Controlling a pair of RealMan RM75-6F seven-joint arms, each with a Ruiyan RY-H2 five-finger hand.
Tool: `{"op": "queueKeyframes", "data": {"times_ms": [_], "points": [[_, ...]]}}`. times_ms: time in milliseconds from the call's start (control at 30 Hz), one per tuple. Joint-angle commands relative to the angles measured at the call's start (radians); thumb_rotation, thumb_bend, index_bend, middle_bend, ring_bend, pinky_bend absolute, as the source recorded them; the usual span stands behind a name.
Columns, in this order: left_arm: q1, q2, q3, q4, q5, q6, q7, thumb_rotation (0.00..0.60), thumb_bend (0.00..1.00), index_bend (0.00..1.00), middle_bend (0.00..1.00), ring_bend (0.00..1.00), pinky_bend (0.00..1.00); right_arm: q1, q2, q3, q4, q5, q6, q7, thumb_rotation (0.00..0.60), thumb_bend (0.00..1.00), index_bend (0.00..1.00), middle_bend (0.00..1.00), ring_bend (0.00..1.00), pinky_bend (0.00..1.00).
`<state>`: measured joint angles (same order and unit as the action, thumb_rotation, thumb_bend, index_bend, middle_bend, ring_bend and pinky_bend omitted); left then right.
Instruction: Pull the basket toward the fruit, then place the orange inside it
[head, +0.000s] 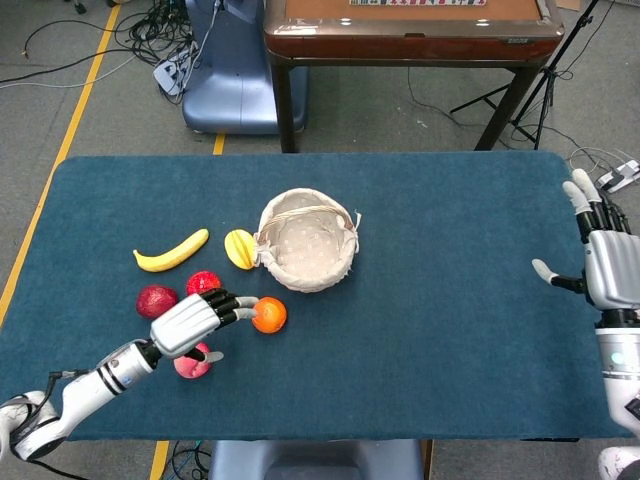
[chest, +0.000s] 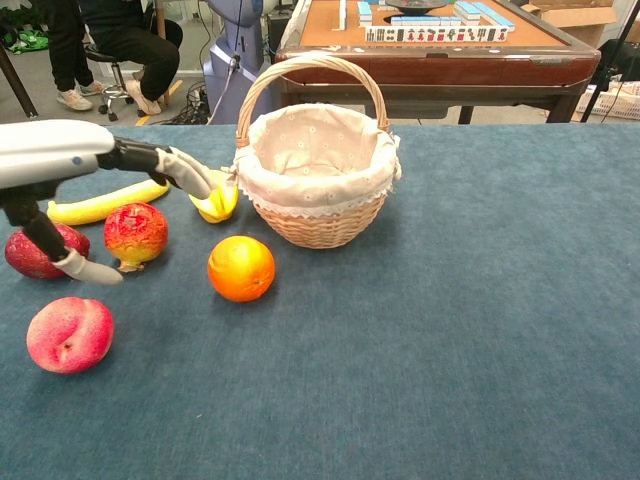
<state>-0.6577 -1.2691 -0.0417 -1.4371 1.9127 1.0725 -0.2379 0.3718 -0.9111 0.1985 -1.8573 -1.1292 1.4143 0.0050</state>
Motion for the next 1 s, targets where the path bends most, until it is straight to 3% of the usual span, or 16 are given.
{"op": "queueKeyframes", "data": {"times_ms": [33,1000], "points": [[-0.028,-0.045,-0.001,0.033,-0.035,-0.03,0.022,0.6,0.15,0.23,0.16,0.21,0.2,-0.019,0.005,0.003,0.006,-0.005,0.009,0.011,0.6,0.16,0.0,0.0,0.0,0.13],[-0.139,-0.23,0.0,0.13,-0.248,-0.188,0.233,0.6,0.15,0.23,0.16,0.21,0.2,-0.146,0.042,0.056,0.048,-0.013,0.037,0.134,0.6,0.16,0.0,0.0,0.0,0.13]]}}
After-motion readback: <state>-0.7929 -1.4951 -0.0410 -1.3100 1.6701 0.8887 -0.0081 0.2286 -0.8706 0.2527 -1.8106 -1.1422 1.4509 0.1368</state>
